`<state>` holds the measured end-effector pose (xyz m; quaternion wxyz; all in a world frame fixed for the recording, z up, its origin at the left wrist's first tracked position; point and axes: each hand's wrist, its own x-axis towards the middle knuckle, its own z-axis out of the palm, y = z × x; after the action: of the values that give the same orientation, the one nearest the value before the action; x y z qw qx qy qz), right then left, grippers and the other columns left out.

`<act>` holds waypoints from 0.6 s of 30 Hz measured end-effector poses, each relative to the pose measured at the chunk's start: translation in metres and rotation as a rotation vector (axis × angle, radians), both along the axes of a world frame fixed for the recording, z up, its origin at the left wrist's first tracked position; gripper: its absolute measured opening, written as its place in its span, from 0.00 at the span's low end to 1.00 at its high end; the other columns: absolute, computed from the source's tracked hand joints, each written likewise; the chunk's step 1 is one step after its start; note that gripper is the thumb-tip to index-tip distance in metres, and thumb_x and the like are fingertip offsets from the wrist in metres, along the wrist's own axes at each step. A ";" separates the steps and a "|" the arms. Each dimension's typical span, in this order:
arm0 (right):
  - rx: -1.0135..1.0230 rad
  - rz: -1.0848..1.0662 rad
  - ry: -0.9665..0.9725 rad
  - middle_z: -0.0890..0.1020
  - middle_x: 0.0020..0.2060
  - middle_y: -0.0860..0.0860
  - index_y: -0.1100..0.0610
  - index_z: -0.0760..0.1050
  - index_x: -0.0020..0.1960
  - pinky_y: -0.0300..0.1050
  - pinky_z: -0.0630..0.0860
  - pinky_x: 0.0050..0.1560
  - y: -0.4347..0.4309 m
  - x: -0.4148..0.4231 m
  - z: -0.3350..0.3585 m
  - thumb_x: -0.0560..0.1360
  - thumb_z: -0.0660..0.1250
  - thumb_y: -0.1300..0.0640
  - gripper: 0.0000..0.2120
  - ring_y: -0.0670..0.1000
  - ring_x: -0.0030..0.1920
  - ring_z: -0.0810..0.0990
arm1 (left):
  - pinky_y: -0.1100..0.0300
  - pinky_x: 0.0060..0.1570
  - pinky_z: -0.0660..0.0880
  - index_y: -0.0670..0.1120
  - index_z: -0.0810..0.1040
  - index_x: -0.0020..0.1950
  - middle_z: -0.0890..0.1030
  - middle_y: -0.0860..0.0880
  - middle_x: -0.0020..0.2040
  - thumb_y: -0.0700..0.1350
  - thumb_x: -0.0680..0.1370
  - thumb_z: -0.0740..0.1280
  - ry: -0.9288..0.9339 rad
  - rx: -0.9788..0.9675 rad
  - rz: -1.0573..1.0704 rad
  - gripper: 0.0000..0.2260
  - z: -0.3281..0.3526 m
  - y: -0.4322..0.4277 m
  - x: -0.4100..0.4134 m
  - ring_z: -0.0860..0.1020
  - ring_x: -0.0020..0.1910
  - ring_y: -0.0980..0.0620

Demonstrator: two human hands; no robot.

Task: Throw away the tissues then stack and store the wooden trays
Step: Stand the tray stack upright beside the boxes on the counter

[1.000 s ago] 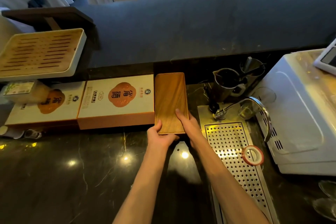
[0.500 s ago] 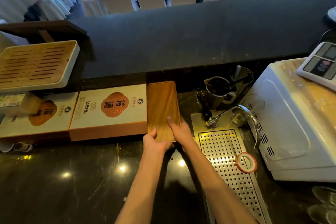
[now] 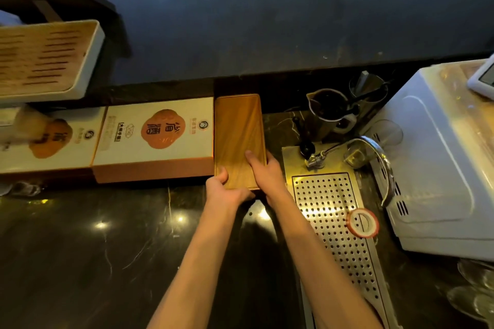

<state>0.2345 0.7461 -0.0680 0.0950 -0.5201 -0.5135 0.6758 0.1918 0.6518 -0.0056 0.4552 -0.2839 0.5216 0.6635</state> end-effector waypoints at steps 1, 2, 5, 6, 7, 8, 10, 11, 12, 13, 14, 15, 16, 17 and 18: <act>-0.006 -0.024 0.011 0.75 0.66 0.54 0.51 0.64 0.75 0.61 0.73 0.66 0.000 -0.001 0.001 0.72 0.67 0.37 0.36 0.59 0.65 0.75 | 0.61 0.39 0.81 0.39 0.70 0.69 0.79 0.39 0.61 0.36 0.79 0.66 -0.043 0.057 0.071 0.19 -0.001 -0.003 -0.001 0.80 0.57 0.46; -0.017 -0.046 0.026 0.76 0.66 0.55 0.52 0.65 0.74 0.61 0.73 0.65 -0.001 -0.001 0.003 0.72 0.68 0.39 0.35 0.59 0.64 0.76 | 0.56 0.41 0.81 0.39 0.70 0.68 0.78 0.39 0.59 0.38 0.81 0.63 -0.082 0.116 0.069 0.16 0.004 -0.001 0.005 0.79 0.57 0.47; -0.090 -0.077 0.065 0.77 0.64 0.56 0.54 0.65 0.74 0.59 0.74 0.64 -0.001 0.000 0.006 0.72 0.70 0.43 0.35 0.58 0.61 0.77 | 0.37 0.62 0.69 0.44 0.69 0.64 0.77 0.38 0.53 0.44 0.81 0.61 -0.150 0.172 0.138 0.12 0.016 0.005 0.004 0.74 0.59 0.37; -0.104 -0.078 0.073 0.77 0.63 0.56 0.54 0.65 0.74 0.59 0.75 0.64 0.001 0.003 0.005 0.72 0.70 0.43 0.34 0.57 0.60 0.78 | 0.36 0.64 0.67 0.45 0.69 0.65 0.77 0.38 0.53 0.44 0.81 0.61 -0.168 0.217 0.176 0.13 0.012 0.008 0.004 0.74 0.59 0.36; -0.107 -0.080 0.079 0.78 0.62 0.56 0.54 0.67 0.73 0.58 0.75 0.63 0.003 0.005 0.006 0.72 0.70 0.43 0.33 0.57 0.59 0.79 | 0.36 0.64 0.67 0.45 0.68 0.67 0.77 0.38 0.55 0.44 0.81 0.62 -0.167 0.228 0.178 0.15 0.008 0.011 0.006 0.75 0.59 0.36; -0.109 -0.079 0.091 0.79 0.62 0.55 0.54 0.68 0.72 0.58 0.76 0.63 0.005 0.007 0.006 0.72 0.70 0.43 0.32 0.57 0.59 0.79 | 0.37 0.63 0.68 0.45 0.68 0.69 0.77 0.38 0.57 0.43 0.80 0.62 -0.170 0.239 0.197 0.17 0.006 0.012 0.006 0.75 0.59 0.35; -0.129 -0.049 0.110 0.80 0.61 0.55 0.53 0.69 0.71 0.58 0.76 0.63 0.006 0.009 0.010 0.73 0.70 0.43 0.30 0.56 0.58 0.80 | 0.37 0.66 0.69 0.46 0.67 0.71 0.76 0.38 0.61 0.41 0.79 0.63 -0.182 0.267 0.233 0.20 0.002 0.015 0.008 0.74 0.62 0.34; -0.125 -0.033 0.103 0.80 0.61 0.55 0.54 0.69 0.71 0.57 0.76 0.62 0.004 0.009 0.012 0.74 0.69 0.44 0.29 0.55 0.58 0.80 | 0.37 0.67 0.67 0.46 0.68 0.71 0.76 0.38 0.62 0.40 0.79 0.64 -0.183 0.233 0.256 0.20 0.002 0.015 0.009 0.74 0.62 0.34; -0.108 -0.024 0.088 0.79 0.61 0.55 0.54 0.68 0.71 0.55 0.76 0.62 0.002 0.009 0.012 0.75 0.68 0.44 0.28 0.54 0.57 0.79 | 0.37 0.68 0.67 0.45 0.68 0.71 0.77 0.38 0.60 0.40 0.79 0.63 -0.168 0.236 0.256 0.20 0.002 0.014 0.008 0.75 0.61 0.34; -0.077 -0.008 0.073 0.79 0.62 0.55 0.53 0.67 0.72 0.54 0.76 0.62 0.001 0.005 0.012 0.75 0.67 0.45 0.28 0.54 0.58 0.79 | 0.37 0.68 0.66 0.44 0.69 0.70 0.78 0.38 0.58 0.41 0.79 0.63 -0.157 0.263 0.230 0.19 -0.002 0.014 0.006 0.76 0.58 0.34; -0.047 0.021 0.067 0.77 0.64 0.55 0.53 0.66 0.73 0.54 0.74 0.63 0.002 0.002 0.014 0.76 0.66 0.45 0.29 0.54 0.60 0.77 | 0.36 0.68 0.66 0.44 0.70 0.69 0.78 0.37 0.57 0.41 0.79 0.62 -0.174 0.295 0.226 0.18 -0.009 0.013 0.004 0.76 0.57 0.34; -0.032 0.054 0.051 0.76 0.66 0.55 0.53 0.64 0.74 0.55 0.73 0.65 0.006 -0.001 0.014 0.76 0.65 0.44 0.30 0.55 0.63 0.76 | 0.35 0.68 0.64 0.44 0.70 0.68 0.78 0.37 0.56 0.42 0.80 0.62 -0.185 0.286 0.195 0.17 -0.013 0.011 0.002 0.75 0.59 0.34; -0.037 0.090 0.035 0.74 0.69 0.55 0.54 0.61 0.76 0.57 0.71 0.68 0.011 -0.003 0.013 0.76 0.65 0.43 0.33 0.57 0.66 0.74 | 0.34 0.69 0.61 0.44 0.71 0.68 0.78 0.38 0.55 0.42 0.80 0.62 -0.184 0.273 0.168 0.16 -0.013 0.009 0.000 0.73 0.63 0.34; -0.045 0.127 0.037 0.72 0.70 0.55 0.54 0.58 0.77 0.59 0.69 0.69 0.015 -0.003 0.011 0.76 0.65 0.43 0.34 0.58 0.68 0.72 | 0.33 0.69 0.60 0.44 0.70 0.68 0.78 0.38 0.55 0.42 0.80 0.62 -0.169 0.242 0.154 0.16 -0.012 0.008 0.000 0.71 0.66 0.34; -0.056 0.153 0.048 0.70 0.72 0.56 0.54 0.55 0.78 0.60 0.68 0.70 0.019 -0.004 0.010 0.76 0.65 0.42 0.37 0.58 0.70 0.71 | 0.33 0.68 0.60 0.45 0.70 0.69 0.78 0.38 0.55 0.41 0.80 0.63 -0.146 0.206 0.133 0.17 -0.014 0.006 0.000 0.70 0.67 0.34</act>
<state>0.2302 0.7648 -0.0584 0.0408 -0.4654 -0.5304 0.7074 0.1920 0.6582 -0.0194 0.4736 -0.3172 0.3962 0.7198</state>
